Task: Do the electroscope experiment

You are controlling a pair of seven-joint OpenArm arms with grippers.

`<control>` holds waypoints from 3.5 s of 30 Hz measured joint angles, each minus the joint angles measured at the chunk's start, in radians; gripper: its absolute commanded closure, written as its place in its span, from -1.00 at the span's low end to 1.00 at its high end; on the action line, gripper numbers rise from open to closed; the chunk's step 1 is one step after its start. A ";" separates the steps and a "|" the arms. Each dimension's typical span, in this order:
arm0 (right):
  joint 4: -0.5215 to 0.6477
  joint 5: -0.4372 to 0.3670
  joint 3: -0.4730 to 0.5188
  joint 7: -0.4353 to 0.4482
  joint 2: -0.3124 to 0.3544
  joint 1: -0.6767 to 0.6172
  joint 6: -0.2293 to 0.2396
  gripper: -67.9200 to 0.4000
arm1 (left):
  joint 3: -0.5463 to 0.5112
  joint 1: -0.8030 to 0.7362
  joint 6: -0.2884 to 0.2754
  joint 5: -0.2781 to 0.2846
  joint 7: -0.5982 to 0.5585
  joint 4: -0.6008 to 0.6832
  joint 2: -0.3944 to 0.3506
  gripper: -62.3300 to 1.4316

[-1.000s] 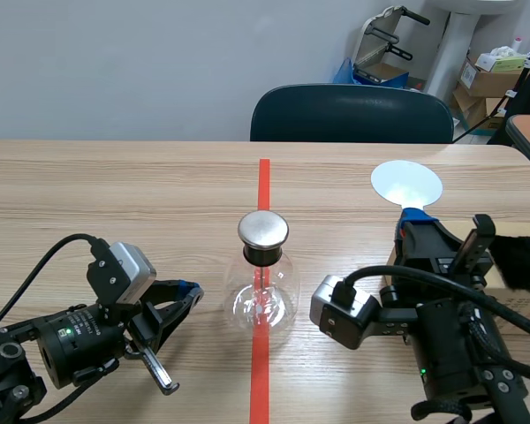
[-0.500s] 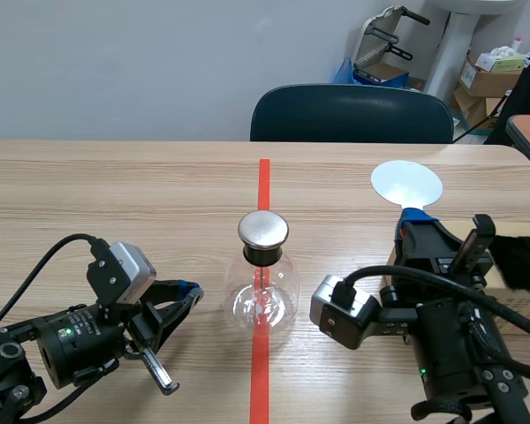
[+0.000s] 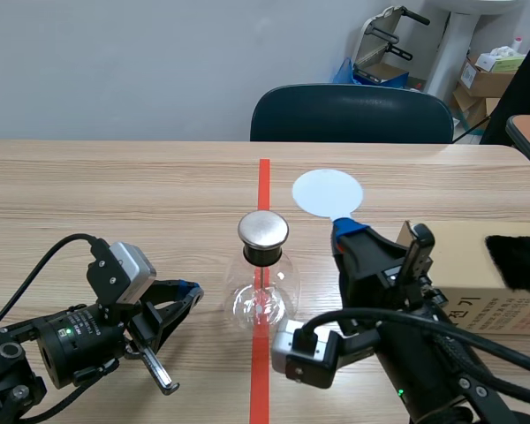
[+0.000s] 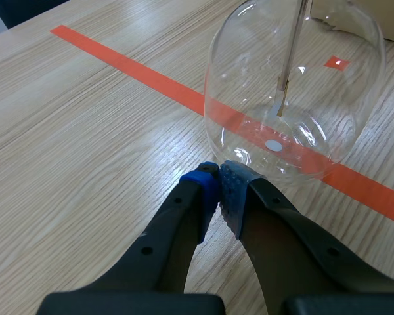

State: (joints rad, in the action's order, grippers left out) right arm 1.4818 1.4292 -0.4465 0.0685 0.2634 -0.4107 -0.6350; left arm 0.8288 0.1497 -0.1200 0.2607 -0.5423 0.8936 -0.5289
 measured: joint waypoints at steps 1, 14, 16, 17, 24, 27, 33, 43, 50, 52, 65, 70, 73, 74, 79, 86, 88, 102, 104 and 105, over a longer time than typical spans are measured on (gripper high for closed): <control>0.000 0.000 0.000 0.028 0.000 0.000 0.000 0.94 | 0.000 0.000 0.000 0.000 0.000 0.000 0.000 0.83; 0.000 0.003 0.000 0.272 0.000 0.000 0.000 0.94 | 0.000 0.000 0.000 0.000 0.000 0.000 0.000 0.83; 0.000 0.003 0.000 0.276 0.000 0.000 0.000 0.94 | 0.000 0.000 0.000 0.000 0.000 0.000 0.000 0.83; 0.000 0.003 0.000 0.284 0.000 0.000 0.000 0.94 | 0.000 0.000 0.000 0.000 0.000 0.000 0.000 0.83; 0.000 0.003 0.000 0.290 0.000 0.000 0.000 0.94 | 0.000 0.000 0.000 0.000 0.000 0.000 0.000 0.83; 0.000 0.003 0.000 0.290 0.000 0.000 0.000 0.94 | 0.000 0.000 0.000 0.000 0.000 0.000 0.000 0.83; 0.000 0.003 0.000 0.278 0.000 0.000 0.000 0.94 | 0.000 0.000 0.000 0.000 0.000 0.000 0.000 0.83; 0.000 0.003 0.000 -0.019 0.000 0.000 0.000 0.94 | 0.000 0.000 0.000 0.000 0.000 0.000 0.000 0.83; 0.000 0.000 0.000 -0.282 0.000 0.000 0.000 0.94 | 0.000 0.000 0.000 0.000 0.000 0.000 0.000 0.83; 0.000 -0.001 0.000 -0.342 0.000 0.000 0.000 0.94 | 0.000 0.000 0.000 0.000 0.000 0.000 0.000 0.83; 0.000 -0.001 0.000 -0.438 0.000 0.000 0.000 0.94 | 0.000 0.000 0.000 0.000 0.000 0.000 0.000 0.83; 0.000 -0.001 0.000 -0.307 0.000 0.000 0.000 0.94 | 0.000 0.000 0.000 0.000 0.000 0.000 0.000 0.83; 0.000 0.000 0.000 -0.203 0.000 0.000 0.000 0.94 | 0.000 0.000 0.000 0.000 0.000 0.000 0.000 0.83; 0.000 0.000 0.000 -0.169 0.000 0.000 0.000 0.94 | 0.000 0.000 0.000 0.000 0.000 0.000 0.000 0.83; 0.000 0.000 0.000 0.004 0.000 0.000 0.000 0.94 | 0.000 0.000 0.000 0.000 0.000 0.000 0.000 0.83; 0.000 0.003 0.000 0.209 0.000 0.000 0.000 0.94 | 0.000 0.000 0.000 0.000 0.000 0.000 0.000 0.83; 0.000 0.003 0.000 0.251 0.000 0.000 0.000 0.94 | 0.000 0.000 0.000 0.000 0.000 0.000 0.000 0.83; 0.000 0.003 0.000 0.290 0.000 0.000 0.000 0.94 | 0.000 0.000 0.000 0.000 0.000 0.000 0.000 0.83; 0.000 0.003 0.000 0.290 0.000 0.000 0.000 0.94 | 0.000 0.000 0.000 0.000 0.000 0.000 0.000 0.83; 0.000 0.003 0.000 0.290 0.000 0.000 0.000 0.94 | 0.000 0.000 0.000 0.000 0.000 0.000 0.000 0.83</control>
State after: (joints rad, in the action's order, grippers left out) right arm 1.4818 1.4326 -0.4465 0.3580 0.2634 -0.4107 -0.6346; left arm 0.8288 0.1497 -0.1200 0.2607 -0.5423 0.8936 -0.5289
